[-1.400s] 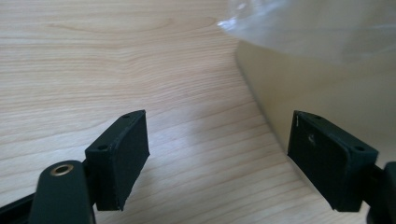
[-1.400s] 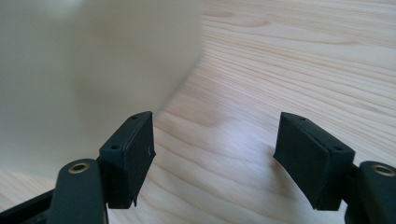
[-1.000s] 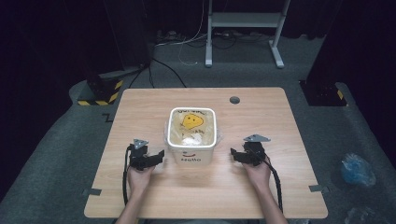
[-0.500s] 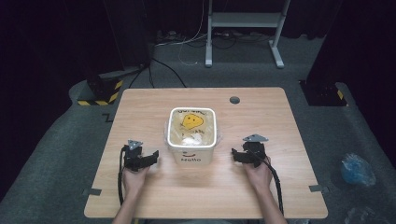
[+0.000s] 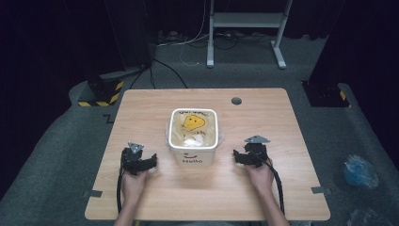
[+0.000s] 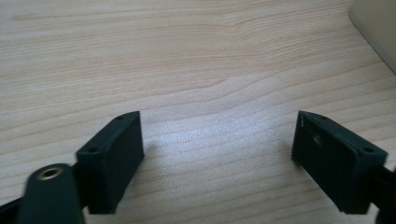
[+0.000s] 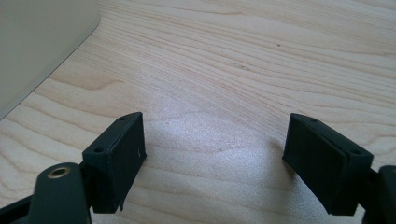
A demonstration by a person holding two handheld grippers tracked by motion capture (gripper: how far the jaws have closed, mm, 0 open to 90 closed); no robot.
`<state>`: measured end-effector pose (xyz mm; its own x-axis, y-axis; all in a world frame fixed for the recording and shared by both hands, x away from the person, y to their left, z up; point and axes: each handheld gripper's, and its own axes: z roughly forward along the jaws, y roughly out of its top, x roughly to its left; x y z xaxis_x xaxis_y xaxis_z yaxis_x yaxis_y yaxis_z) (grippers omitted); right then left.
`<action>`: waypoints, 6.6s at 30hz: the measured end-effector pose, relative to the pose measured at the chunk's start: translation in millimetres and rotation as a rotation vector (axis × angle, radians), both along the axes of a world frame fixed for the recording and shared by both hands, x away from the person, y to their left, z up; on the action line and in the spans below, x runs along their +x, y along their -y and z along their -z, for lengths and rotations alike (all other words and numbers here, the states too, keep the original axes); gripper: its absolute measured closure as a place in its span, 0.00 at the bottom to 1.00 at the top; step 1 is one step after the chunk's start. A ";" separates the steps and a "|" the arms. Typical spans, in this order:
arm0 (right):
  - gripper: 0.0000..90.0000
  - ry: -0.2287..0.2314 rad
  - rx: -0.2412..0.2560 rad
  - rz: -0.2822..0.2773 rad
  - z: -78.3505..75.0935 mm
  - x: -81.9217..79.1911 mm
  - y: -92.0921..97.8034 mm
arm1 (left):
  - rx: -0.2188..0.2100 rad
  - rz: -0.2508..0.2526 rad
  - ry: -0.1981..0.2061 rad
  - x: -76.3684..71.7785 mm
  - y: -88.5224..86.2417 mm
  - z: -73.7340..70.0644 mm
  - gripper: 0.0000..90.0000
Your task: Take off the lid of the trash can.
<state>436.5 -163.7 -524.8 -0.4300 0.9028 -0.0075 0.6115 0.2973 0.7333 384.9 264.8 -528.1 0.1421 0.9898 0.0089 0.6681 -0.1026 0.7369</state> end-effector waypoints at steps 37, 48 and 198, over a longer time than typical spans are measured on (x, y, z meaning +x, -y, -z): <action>0.48 0.059 0.114 -0.049 -41.2 -11.1 4.2 | -0.020 0.035 0.000 1.4 -1.0 0.0 0.22; 0.48 0.060 0.136 -0.047 -47.4 -9.5 5.6 | -0.019 0.036 0.001 1.5 -1.5 -0.2 0.23; 0.69 0.074 0.135 -0.161 -137.7 64.2 -87.3 | -0.013 0.044 0.003 1.9 -1.9 -0.2 0.23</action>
<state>500.6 -76.4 -387.1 -0.5712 0.8177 0.0718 0.5070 0.2826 0.8143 386.7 266.7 -527.9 0.1857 0.9826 -0.0039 0.6612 -0.1221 0.7402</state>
